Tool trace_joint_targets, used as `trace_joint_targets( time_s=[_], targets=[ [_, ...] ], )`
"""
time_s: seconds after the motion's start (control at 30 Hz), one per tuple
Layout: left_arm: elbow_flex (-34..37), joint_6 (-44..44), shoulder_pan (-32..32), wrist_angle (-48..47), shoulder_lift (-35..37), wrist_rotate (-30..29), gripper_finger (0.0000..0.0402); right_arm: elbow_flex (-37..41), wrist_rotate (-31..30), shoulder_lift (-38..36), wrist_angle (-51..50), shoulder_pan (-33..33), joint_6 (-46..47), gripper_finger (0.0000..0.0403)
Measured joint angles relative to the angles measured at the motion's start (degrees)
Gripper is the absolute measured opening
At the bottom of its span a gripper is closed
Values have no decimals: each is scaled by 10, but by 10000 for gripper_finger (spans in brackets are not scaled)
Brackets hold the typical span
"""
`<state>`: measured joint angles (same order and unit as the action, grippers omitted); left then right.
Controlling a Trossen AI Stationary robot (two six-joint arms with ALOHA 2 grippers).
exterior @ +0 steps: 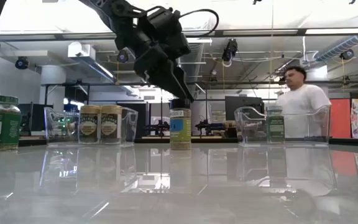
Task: Sort spices by type
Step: Put the left black seasoning bottle into the bottom left transparent bin
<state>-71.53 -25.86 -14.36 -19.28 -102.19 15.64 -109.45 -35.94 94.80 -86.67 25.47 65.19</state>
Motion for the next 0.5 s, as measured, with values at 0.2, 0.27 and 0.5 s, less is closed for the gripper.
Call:
trace_joint_targets(
  time_s=[0.2, 0.27, 0.5],
  targets=[
    [1, -7, -3, 2, -13, 0, 320, 1, 0, 0, 1, 0, 9, 354],
    [1, -7, -4, -1, -20, 0, 320, 1, 0, 0, 1, 0, 9, 354],
    [1, 4, -4, -3, -39, 0, 319, 1, 0, 0, 3, 0, 9, 354]
  ],
)
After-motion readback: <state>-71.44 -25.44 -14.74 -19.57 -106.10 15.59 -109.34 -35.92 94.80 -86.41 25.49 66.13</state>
